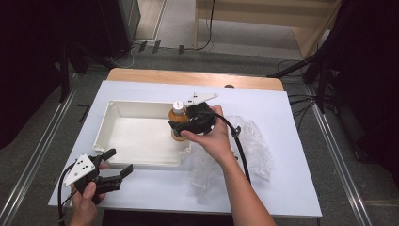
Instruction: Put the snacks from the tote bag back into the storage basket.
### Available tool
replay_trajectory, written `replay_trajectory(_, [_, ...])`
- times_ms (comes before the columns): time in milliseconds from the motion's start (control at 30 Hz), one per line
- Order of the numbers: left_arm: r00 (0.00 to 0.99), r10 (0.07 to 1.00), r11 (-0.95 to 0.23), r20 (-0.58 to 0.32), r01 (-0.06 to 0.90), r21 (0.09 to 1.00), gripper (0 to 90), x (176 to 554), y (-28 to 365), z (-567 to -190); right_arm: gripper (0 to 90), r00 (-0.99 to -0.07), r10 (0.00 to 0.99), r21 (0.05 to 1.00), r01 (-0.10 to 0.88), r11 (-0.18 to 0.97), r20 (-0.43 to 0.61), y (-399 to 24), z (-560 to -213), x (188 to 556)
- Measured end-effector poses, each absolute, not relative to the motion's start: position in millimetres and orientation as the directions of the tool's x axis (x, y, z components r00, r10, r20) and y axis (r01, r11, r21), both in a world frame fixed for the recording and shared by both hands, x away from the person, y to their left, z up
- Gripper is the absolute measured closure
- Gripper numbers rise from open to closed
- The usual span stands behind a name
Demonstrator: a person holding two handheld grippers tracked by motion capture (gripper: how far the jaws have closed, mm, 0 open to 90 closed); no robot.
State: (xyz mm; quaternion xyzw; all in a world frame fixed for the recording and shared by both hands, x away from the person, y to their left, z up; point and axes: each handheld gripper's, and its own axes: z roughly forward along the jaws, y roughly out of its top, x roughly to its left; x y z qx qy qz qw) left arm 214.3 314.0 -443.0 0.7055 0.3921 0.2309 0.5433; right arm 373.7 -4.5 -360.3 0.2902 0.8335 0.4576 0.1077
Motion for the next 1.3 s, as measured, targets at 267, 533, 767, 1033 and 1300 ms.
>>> replay_trajectory(267, [0.582, 0.806, -0.094, -0.108, 0.306, 0.947, 13.6, 214.6, 314.1, -443.3, 30.8, -0.808, 0.582, 0.818, 0.391, 0.421, 0.087, -2.7, -369.1, 374.1])
replay_trajectory(533, [0.586, 0.803, -0.092, -0.109, 0.303, 0.949, 13.6, 214.6, 314.9, -443.2, 30.7, -0.808, 0.584, 0.812, 0.395, 0.430, 0.083, -0.9, -374.8, 373.7])
replay_trajectory(767, [0.585, 0.804, -0.092, -0.110, 0.305, 0.948, 13.5, 214.5, 314.6, -443.2, 30.7, -0.807, 0.585, 0.807, 0.397, 0.437, 0.081, 0.0, -380.4, 373.2])
replay_trajectory(1033, [0.589, 0.800, -0.093, -0.113, 0.308, 0.947, 13.5, 214.5, 314.1, -443.4, 30.7, -0.800, 0.593, 0.800, 0.411, 0.437, 0.087, 0.2, -387.1, 373.6])
replay_trajectory(1300, [0.588, 0.801, -0.090, -0.114, 0.307, 0.947, 13.5, 214.3, 314.9, -443.0, 30.7, -0.799, 0.594, 0.795, 0.416, 0.440, 0.090, -0.1, -392.1, 374.7])
